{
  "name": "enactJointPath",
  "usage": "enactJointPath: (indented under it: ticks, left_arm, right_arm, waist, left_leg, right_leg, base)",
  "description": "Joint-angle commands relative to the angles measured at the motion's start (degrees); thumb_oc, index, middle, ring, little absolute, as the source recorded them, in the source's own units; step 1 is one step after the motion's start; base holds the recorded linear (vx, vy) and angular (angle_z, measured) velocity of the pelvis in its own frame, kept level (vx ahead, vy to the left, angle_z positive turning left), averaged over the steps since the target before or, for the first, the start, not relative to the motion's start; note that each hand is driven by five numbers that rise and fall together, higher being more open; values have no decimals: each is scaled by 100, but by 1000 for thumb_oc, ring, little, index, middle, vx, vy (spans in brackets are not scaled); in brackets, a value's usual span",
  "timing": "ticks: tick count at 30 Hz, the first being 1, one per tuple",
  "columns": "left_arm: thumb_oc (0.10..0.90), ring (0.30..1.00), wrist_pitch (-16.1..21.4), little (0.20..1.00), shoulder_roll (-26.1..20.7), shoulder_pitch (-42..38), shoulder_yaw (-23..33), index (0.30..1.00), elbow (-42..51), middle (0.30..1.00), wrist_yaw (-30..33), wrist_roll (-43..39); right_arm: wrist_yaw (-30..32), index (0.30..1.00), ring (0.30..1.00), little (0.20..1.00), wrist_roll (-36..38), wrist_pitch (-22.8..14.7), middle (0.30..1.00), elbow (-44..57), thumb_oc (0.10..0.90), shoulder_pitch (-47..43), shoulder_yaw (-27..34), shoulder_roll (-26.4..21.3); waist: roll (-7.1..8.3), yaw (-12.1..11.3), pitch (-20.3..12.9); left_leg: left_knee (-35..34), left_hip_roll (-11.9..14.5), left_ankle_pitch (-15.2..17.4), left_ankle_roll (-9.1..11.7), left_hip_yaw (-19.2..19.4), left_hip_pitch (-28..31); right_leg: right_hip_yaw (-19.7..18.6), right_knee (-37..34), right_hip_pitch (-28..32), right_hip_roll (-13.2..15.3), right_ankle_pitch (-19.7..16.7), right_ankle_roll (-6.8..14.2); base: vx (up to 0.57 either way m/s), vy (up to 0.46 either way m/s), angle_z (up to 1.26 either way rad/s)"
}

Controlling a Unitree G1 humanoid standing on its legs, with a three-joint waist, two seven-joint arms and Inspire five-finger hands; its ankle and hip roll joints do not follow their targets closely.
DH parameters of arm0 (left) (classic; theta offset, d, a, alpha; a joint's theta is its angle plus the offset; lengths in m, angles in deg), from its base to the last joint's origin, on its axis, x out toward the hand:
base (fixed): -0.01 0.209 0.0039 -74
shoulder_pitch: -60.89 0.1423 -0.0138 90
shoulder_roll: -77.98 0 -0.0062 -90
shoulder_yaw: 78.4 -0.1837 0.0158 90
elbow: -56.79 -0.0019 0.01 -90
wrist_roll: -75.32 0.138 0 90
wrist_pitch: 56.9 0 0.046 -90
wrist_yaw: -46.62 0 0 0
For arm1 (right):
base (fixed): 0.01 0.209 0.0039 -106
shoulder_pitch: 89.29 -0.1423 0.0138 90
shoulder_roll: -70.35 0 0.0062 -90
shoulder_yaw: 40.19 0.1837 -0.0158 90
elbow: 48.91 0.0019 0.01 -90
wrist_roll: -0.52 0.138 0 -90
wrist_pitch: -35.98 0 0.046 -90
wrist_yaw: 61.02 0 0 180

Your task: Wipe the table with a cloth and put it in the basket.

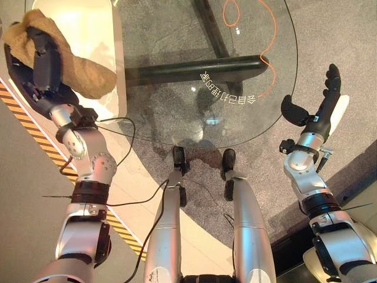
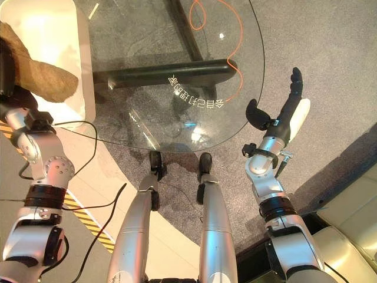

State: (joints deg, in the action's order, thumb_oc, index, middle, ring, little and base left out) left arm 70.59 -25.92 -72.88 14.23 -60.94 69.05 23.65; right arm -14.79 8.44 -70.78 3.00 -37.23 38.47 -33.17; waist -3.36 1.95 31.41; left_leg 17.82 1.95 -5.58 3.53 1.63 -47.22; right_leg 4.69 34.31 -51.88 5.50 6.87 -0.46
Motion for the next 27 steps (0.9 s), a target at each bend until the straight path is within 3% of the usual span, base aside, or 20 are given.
enactJointPath:
  ticks: [1,10,27]
  left_arm:
    - [100,300,900,200,-821,-706,213,300,110,300,236,582]
    - [100,300,406,200,-1398,-1435,-363,300,-668,300,997,1032]
    - [100,300,-594,200,-1872,-2274,-1212,300,-2112,300,1441,1355]
  right_arm:
    - [414,900,900,900,229,-531,900,33,800,-128,18,-401]
    - [152,900,900,900,672,-743,900,-1009,800,-102,-137,-412]
    - [-415,900,900,900,1019,-767,900,-2399,800,-220,-176,-380]
  waist:
    - [-96,13,-162]
    - [-68,73,-162]
    - [-65,175,-162]
  left_leg:
    - [453,-204,779,-138,211,137]
    - [549,-163,835,-150,208,43]
    - [639,-107,843,-151,261,10]
  right_leg:
    - [201,-495,358,-248,94,134]
    - [188,-453,287,-256,97,127]
    - [150,-436,229,-266,34,126]
  base:
    - [0,0,0]
    - [0,-1,0]
    - [0,0,0]
